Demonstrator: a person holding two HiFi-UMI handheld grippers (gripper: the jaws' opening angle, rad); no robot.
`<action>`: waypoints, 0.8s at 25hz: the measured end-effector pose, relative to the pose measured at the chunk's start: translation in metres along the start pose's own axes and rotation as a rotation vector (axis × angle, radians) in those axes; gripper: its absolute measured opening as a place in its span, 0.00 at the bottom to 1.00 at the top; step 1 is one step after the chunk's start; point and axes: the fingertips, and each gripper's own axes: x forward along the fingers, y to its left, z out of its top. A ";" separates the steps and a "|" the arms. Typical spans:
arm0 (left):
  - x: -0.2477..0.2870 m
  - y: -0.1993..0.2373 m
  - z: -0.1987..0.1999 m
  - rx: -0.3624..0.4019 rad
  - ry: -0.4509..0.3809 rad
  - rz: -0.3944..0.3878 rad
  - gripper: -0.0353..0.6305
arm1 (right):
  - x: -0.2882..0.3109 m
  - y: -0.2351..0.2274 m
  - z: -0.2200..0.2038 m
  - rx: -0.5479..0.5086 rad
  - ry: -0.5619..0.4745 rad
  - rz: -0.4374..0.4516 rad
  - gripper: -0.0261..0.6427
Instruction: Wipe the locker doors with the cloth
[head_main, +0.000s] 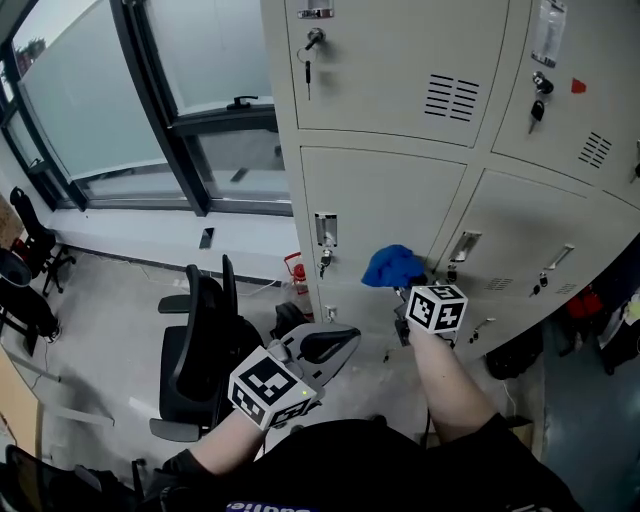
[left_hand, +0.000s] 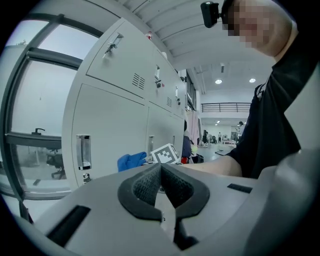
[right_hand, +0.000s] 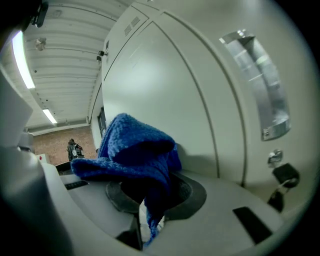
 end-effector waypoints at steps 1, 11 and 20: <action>0.004 -0.002 0.001 0.005 0.001 -0.009 0.06 | -0.007 -0.008 0.002 0.002 -0.006 -0.015 0.11; 0.019 -0.015 0.009 0.027 -0.002 -0.042 0.06 | -0.038 -0.041 0.006 0.013 -0.028 -0.093 0.11; -0.017 0.002 -0.001 0.000 0.007 0.058 0.06 | 0.045 0.067 -0.057 -0.081 0.131 0.142 0.11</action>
